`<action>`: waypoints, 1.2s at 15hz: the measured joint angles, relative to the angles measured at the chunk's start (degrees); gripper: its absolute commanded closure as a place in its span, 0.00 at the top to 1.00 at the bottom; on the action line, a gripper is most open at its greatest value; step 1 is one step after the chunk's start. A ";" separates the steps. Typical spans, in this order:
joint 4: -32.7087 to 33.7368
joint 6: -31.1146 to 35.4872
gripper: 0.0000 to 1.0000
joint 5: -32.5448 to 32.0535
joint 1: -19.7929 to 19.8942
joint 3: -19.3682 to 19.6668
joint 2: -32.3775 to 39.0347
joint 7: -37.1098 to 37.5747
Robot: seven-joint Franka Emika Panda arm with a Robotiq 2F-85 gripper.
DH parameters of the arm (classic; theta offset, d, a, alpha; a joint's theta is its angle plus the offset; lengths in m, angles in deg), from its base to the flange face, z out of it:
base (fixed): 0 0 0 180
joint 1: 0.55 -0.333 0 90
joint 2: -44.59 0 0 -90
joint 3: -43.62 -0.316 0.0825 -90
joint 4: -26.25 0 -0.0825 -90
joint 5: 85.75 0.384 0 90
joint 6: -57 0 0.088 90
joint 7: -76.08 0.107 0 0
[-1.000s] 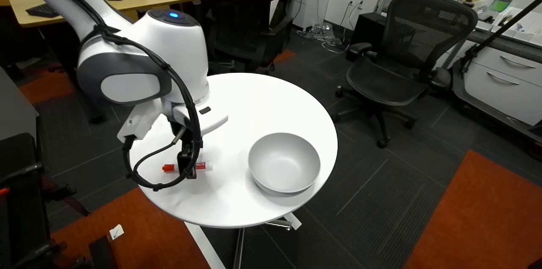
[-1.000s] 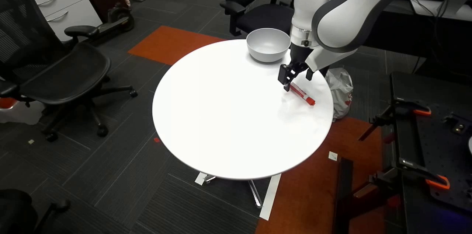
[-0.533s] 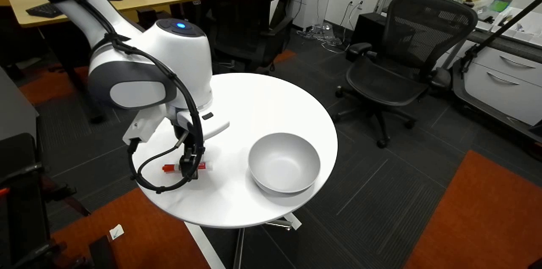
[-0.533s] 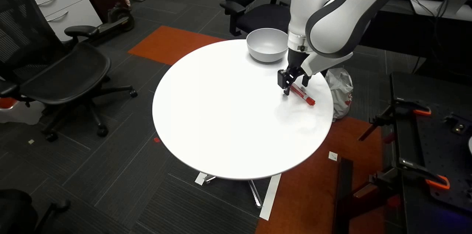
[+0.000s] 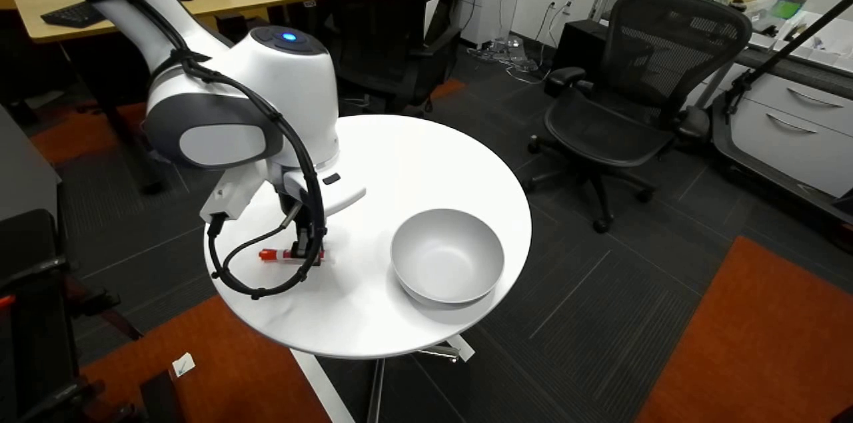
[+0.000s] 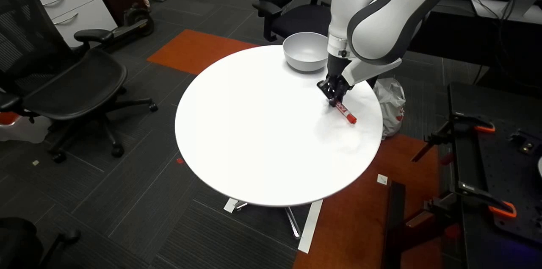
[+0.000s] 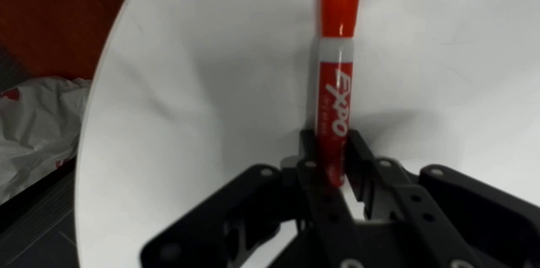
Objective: Pick up the marker and put it in the bowl
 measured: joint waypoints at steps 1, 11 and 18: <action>0.12 0.00 0.05 0.00 -0.30 0.24 -0.03 0.00; 0.56 0.51 0.05 -14.12 -10.94 11.94 -10.76 7.28; 6.14 -2.33 0.05 -25.21 -8.90 16.12 -15.71 12.65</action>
